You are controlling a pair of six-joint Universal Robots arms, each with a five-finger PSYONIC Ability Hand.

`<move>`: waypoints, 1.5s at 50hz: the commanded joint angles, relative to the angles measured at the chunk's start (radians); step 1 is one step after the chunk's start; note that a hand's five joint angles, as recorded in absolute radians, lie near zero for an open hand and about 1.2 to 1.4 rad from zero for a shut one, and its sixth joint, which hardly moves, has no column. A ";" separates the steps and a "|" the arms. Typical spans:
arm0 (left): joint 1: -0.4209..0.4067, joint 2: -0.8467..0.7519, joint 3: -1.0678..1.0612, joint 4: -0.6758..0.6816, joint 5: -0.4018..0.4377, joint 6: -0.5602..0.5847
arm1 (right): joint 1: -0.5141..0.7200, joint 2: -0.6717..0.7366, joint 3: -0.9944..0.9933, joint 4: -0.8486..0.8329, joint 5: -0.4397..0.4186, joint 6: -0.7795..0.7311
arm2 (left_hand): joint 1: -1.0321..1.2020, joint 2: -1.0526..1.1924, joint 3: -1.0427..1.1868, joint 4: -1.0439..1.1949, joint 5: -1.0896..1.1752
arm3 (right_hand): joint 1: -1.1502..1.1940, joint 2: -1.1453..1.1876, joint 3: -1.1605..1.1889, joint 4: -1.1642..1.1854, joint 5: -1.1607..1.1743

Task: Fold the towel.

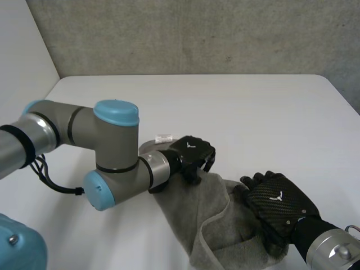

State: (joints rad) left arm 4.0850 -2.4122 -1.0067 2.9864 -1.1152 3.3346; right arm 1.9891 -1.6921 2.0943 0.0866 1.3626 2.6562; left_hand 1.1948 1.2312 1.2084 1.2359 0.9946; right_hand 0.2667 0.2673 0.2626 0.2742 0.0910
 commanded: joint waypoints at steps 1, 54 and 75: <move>0.018 0.056 0.005 0.003 -0.060 -0.003 | -0.001 -0.024 -0.003 0.033 -0.014 -0.019 | 0.123 0.086 0.109 0.081 0.148 | 0.041 0.041 0.046 0.034 0.043; 0.377 0.599 -0.429 0.305 -0.181 -0.415 | -0.049 0.400 -0.741 -0.076 0.099 0.271 | -0.089 -0.125 -0.102 -0.130 -0.063 | 1.130 1.129 1.134 1.122 1.131; 0.413 0.663 -1.003 0.477 -0.008 -0.155 | -0.081 0.696 -0.907 0.197 0.090 0.010 | -0.361 -0.398 -0.375 -0.402 -0.336 | 1.014 1.014 1.018 1.007 1.016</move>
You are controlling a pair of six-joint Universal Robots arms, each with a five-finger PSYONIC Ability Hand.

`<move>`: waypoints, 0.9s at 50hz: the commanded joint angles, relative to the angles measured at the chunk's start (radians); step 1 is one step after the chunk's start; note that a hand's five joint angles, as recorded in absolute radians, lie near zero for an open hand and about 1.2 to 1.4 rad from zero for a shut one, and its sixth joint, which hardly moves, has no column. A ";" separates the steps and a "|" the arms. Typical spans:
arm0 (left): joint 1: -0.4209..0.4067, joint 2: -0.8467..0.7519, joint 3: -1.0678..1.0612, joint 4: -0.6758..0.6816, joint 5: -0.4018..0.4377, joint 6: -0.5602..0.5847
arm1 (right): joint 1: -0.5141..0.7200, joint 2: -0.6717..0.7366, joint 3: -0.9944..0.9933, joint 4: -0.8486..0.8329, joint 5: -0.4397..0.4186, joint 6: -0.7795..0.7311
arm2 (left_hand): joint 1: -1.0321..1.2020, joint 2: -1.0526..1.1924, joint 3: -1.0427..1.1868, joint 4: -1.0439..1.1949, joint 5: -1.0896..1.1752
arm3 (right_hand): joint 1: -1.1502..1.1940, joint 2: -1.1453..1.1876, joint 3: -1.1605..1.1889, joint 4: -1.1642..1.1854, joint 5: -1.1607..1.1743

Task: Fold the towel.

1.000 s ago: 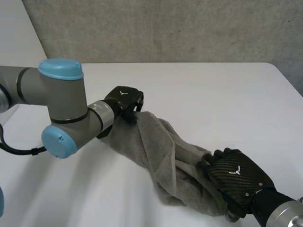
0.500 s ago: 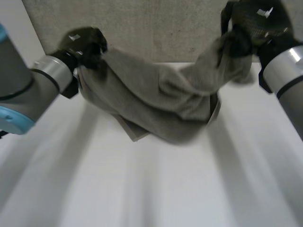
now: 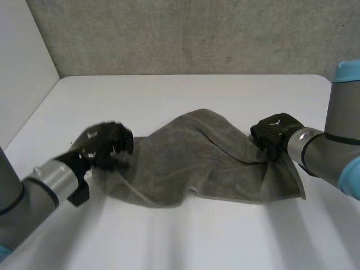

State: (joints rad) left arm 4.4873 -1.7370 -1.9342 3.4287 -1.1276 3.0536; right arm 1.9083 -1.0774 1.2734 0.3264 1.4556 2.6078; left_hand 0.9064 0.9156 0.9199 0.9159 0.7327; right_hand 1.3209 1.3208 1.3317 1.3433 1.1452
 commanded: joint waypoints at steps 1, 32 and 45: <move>0.010 -0.012 -0.075 0.035 0.005 0.126 | 0.003 0.105 -0.098 -0.059 0.005 0.064 | -0.073 -0.083 -0.087 -0.083 -0.074 | -0.291 -0.291 -0.302 -0.313 -0.290; 0.053 -0.062 -0.085 0.066 -0.001 0.423 | -0.101 -0.295 0.544 -0.303 -0.138 -0.046 | -0.675 -0.685 -0.689 -0.685 -0.676 | -1.146 -1.146 -1.157 -1.169 -1.145; 0.087 -0.082 -0.097 -0.017 -0.020 0.642 | -0.201 -0.234 0.630 -0.463 -0.198 -0.170 | -0.643 -0.652 -0.657 -0.653 -0.644 | -1.145 -1.145 -1.156 -1.167 -1.144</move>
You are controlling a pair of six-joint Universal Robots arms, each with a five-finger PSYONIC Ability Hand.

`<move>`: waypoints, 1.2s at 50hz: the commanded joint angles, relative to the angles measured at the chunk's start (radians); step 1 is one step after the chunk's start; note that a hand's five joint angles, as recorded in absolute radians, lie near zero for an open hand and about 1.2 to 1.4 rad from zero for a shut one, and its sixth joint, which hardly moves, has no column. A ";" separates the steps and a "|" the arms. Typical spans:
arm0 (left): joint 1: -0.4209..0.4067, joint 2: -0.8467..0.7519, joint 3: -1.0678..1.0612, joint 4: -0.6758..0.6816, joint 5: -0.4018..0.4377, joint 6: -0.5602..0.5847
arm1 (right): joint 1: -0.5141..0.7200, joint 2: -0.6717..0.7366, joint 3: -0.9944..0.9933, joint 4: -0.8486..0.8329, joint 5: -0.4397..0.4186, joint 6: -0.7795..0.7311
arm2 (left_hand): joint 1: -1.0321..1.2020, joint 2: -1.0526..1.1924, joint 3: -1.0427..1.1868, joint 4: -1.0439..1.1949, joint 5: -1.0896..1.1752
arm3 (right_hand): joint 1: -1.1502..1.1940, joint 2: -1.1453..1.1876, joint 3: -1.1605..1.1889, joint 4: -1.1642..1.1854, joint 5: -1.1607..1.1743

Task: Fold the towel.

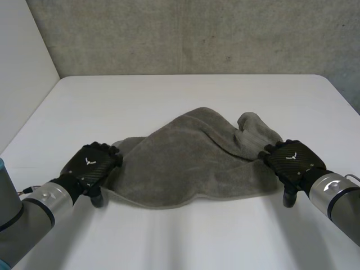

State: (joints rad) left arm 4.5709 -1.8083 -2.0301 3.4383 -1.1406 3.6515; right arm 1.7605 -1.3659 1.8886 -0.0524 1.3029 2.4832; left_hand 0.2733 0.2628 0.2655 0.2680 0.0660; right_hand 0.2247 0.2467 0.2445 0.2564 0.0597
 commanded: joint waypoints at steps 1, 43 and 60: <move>0.003 -0.011 0.001 -0.033 -0.014 0.044 | -0.065 0.074 0.015 -0.102 -0.054 -0.053 | -0.007 0.004 0.001 -0.002 0.026 | -0.046 -0.068 -0.066 -0.077 -0.055; 0.008 -0.071 0.044 -0.045 -0.180 0.018 | -0.317 0.218 -0.131 -0.025 -0.217 -0.070 | 1.123 1.133 1.131 1.128 1.156 | 0.295 0.273 0.275 0.263 0.285; 0.062 -0.069 0.079 -0.025 -0.196 -0.060 | -0.397 0.208 -0.200 0.140 -0.252 -0.076 | 1.123 1.133 1.131 1.128 1.156 | 0.430 0.408 0.410 0.398 0.420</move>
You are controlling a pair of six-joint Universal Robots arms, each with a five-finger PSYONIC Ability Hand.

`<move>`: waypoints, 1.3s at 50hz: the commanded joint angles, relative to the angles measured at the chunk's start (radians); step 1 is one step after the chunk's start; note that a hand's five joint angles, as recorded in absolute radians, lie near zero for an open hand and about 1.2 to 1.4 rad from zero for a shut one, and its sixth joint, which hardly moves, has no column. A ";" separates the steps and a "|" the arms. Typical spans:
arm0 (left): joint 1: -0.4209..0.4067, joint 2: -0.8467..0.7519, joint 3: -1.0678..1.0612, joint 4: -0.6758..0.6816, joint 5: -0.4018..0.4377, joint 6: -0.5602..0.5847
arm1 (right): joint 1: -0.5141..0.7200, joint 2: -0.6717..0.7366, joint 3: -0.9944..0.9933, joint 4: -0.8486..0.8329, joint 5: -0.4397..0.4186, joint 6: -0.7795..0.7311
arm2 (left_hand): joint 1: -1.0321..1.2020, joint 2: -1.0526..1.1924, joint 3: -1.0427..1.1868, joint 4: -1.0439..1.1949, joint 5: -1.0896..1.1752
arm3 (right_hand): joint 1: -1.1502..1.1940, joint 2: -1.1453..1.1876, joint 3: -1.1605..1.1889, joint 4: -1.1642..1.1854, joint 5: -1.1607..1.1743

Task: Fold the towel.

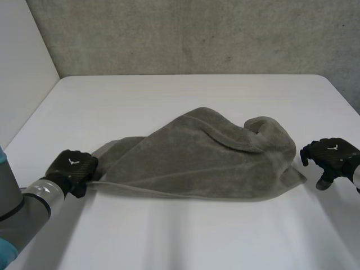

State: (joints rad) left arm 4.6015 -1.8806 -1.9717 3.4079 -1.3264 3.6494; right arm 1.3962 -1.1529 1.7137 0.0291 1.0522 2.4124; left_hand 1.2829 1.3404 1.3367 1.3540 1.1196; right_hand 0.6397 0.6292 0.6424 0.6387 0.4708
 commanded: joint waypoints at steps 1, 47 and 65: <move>0.034 0.003 0.025 -0.001 -0.010 -0.078 | -0.037 -0.005 -0.026 0.077 -0.009 -0.012 | 0.113 0.056 0.060 0.042 0.102 | 0.015 0.025 0.012 0.016 0.009; 0.031 0.005 0.019 -0.004 0.004 -0.110 | 0.080 0.116 -0.003 -0.118 -0.043 0.077 | 0.113 0.056 0.060 0.042 0.102 | -0.053 -0.042 -0.055 -0.052 -0.058; 0.031 0.005 0.017 -0.004 0.004 -0.110 | 0.090 0.119 -0.003 -0.147 -0.031 0.109 | 0.113 0.056 0.060 0.042 0.102 | 0.241 0.251 0.238 0.242 0.235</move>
State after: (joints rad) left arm 4.6326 -1.8761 -1.9542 3.4039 -1.3223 3.5389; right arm 1.4858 -1.0328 1.7104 -0.1147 1.0230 2.5118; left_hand 1.2875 1.3432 1.3375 1.3591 1.1198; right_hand 0.8783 0.8761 0.8770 0.8742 0.6042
